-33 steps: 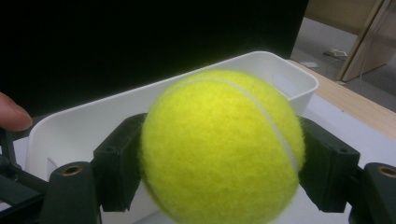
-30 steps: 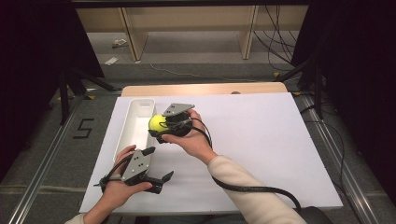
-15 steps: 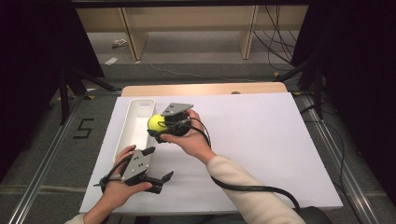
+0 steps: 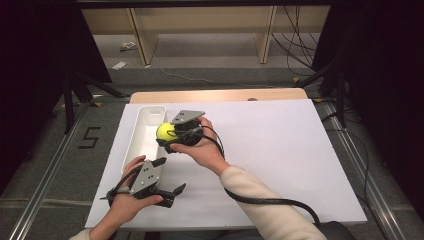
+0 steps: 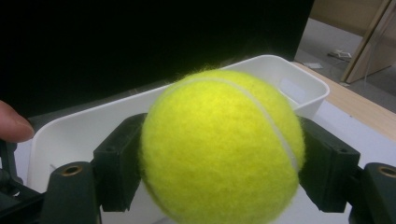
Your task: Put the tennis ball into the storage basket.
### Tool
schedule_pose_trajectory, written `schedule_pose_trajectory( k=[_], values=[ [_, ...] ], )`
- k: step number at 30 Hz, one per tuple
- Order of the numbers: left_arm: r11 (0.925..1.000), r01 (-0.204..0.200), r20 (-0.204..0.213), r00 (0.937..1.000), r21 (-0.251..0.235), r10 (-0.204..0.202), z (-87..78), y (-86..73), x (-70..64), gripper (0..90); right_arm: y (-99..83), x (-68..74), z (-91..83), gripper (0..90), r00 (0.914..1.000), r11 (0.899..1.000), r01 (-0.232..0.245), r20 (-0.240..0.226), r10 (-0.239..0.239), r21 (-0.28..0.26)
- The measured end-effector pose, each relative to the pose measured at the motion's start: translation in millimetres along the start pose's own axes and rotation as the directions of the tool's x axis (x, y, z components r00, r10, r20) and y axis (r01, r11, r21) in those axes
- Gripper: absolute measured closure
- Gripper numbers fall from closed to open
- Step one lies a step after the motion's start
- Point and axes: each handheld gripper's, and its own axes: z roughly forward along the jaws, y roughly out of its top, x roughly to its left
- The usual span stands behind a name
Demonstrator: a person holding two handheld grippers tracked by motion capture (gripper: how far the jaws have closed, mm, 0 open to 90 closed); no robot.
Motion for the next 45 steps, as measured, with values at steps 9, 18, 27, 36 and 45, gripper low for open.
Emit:
schedule_pose_trajectory(
  k=[9,18,27,36,45],
  values=[
    [1.0000,0.000,0.000,1.0000,0.000,0.000,0.0,0.0,0.0,1.0,2.1,0.1,1.3,25.9,1.0000,1.000,0.005,0.003,-0.005,-0.001],
    [1.0000,0.000,0.001,1.0000,0.000,0.000,0.1,0.0,0.0,1.0,4.6,-0.7,3.4,25.9,1.0000,1.000,0.004,0.002,-0.004,0.006],
    [1.0000,0.001,0.002,1.0000,-0.001,-0.001,0.0,0.0,0.0,1.0,7.7,-1.2,5.9,25.9,1.0000,1.000,0.006,0.004,-0.006,0.004],
    [1.0000,0.001,0.002,1.0000,-0.001,-0.001,0.0,0.0,0.0,1.1,8.6,-0.5,9.4,25.9,1.0000,1.000,0.002,0.003,-0.002,0.012],
    [1.0000,0.001,0.002,1.0000,0.000,-0.001,0.2,0.1,-0.2,1.2,11.1,-0.7,11.0,25.9,1.0000,1.000,0.004,0.001,-0.004,0.012]
  ],
)
